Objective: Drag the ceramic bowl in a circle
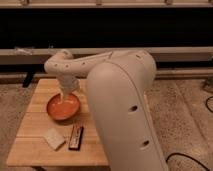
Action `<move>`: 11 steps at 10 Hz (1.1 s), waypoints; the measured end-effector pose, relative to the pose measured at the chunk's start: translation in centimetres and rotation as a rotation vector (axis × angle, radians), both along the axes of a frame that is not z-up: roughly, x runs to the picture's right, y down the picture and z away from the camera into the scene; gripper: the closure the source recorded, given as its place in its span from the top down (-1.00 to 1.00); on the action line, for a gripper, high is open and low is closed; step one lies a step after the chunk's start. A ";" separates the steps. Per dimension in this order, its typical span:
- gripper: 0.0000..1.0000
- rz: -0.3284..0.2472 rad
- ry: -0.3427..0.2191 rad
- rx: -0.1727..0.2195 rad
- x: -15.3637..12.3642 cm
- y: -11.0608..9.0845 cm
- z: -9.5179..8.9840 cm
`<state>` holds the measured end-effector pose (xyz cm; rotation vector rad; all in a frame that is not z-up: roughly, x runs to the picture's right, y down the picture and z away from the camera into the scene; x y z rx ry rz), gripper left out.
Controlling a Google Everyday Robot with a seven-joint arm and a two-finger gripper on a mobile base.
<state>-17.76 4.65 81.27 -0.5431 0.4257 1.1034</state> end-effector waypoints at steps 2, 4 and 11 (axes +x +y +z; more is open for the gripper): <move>0.52 0.015 0.031 -0.045 0.8 1.1 1.2; 0.52 0.029 0.040 -0.075 1.2 2.1 1.9; 0.52 0.060 0.033 -0.119 1.0 5.9 4.7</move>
